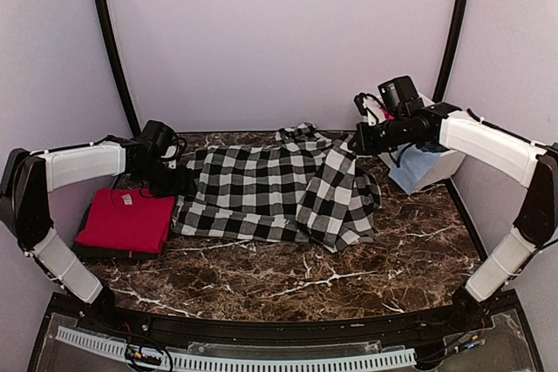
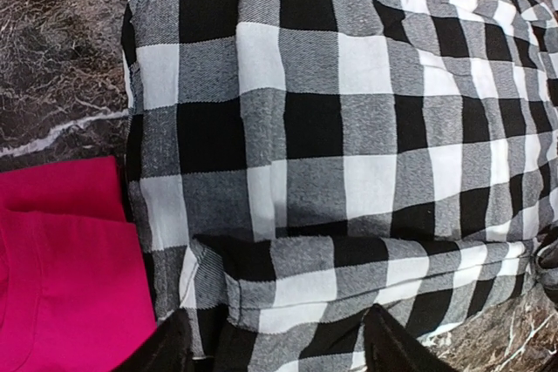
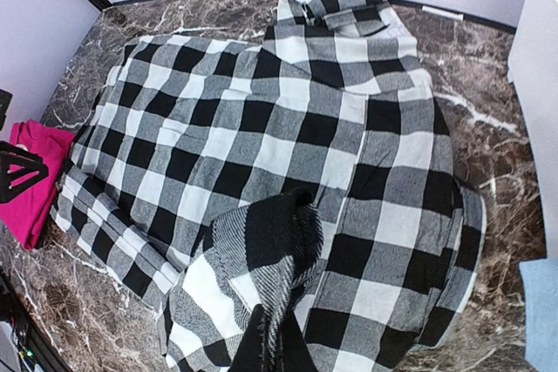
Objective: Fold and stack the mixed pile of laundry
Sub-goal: Fold the flattened shirt at the center of the board.
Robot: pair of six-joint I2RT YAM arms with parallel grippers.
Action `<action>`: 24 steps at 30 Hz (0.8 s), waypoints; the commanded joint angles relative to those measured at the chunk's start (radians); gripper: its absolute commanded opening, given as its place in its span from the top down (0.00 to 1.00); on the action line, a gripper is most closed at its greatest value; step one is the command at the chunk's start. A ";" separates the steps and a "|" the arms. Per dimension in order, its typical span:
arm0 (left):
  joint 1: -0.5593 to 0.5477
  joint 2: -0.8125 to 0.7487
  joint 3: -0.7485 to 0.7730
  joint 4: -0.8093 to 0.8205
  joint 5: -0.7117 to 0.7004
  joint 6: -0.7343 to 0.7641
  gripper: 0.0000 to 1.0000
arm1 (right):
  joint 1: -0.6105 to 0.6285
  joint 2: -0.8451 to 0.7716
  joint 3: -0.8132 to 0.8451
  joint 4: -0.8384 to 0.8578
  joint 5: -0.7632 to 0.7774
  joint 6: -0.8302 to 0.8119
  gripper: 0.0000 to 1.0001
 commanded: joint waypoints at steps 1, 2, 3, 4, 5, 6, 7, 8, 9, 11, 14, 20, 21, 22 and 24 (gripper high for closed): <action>0.013 0.074 0.075 -0.057 -0.069 0.035 0.43 | -0.004 0.021 0.107 -0.012 0.052 -0.073 1.00; 0.013 0.092 0.079 -0.053 -0.068 0.022 0.46 | -0.004 0.031 0.131 -0.019 0.059 -0.080 1.00; 0.013 0.098 0.081 -0.040 -0.060 0.014 0.52 | -0.004 0.047 0.157 -0.027 0.064 -0.086 1.00; 0.013 0.113 0.080 -0.030 -0.040 -0.001 0.54 | -0.004 0.053 0.178 -0.027 0.066 -0.092 1.00; 0.013 0.119 0.082 -0.019 -0.034 -0.009 0.57 | -0.004 0.063 0.198 -0.022 0.069 -0.093 1.00; 0.013 0.134 0.085 -0.017 -0.034 -0.025 0.58 | -0.004 0.069 0.215 -0.017 0.072 -0.095 1.00; 0.013 0.141 0.087 -0.018 -0.038 -0.033 0.58 | -0.004 0.073 0.232 -0.010 0.075 -0.098 1.00; 0.013 0.153 0.088 -0.020 -0.047 -0.046 0.59 | -0.004 0.079 0.250 -0.008 0.080 -0.102 1.00; 0.013 0.157 0.089 -0.022 -0.052 -0.052 0.59 | -0.004 0.085 0.267 -0.004 0.085 -0.107 1.00; 0.013 0.172 0.090 -0.023 -0.065 -0.063 0.59 | -0.004 0.102 0.303 -0.002 0.084 -0.123 1.00; 0.013 0.197 0.093 -0.017 -0.086 -0.074 0.58 | -0.004 0.126 0.353 -0.001 0.076 -0.154 1.00; 0.013 0.220 0.102 0.007 -0.106 -0.092 0.63 | -0.004 0.164 0.438 -0.013 0.118 -0.317 1.00; 0.014 0.221 0.102 0.010 -0.107 -0.094 0.65 | -0.004 0.171 0.452 -0.018 0.125 -0.356 1.00; 0.014 0.221 0.104 0.011 -0.109 -0.094 0.70 | -0.002 0.177 0.463 -0.021 0.133 -0.406 1.00; 0.014 0.222 0.105 0.013 -0.113 -0.096 0.80 | 0.003 0.184 0.472 -0.016 0.152 -0.468 1.00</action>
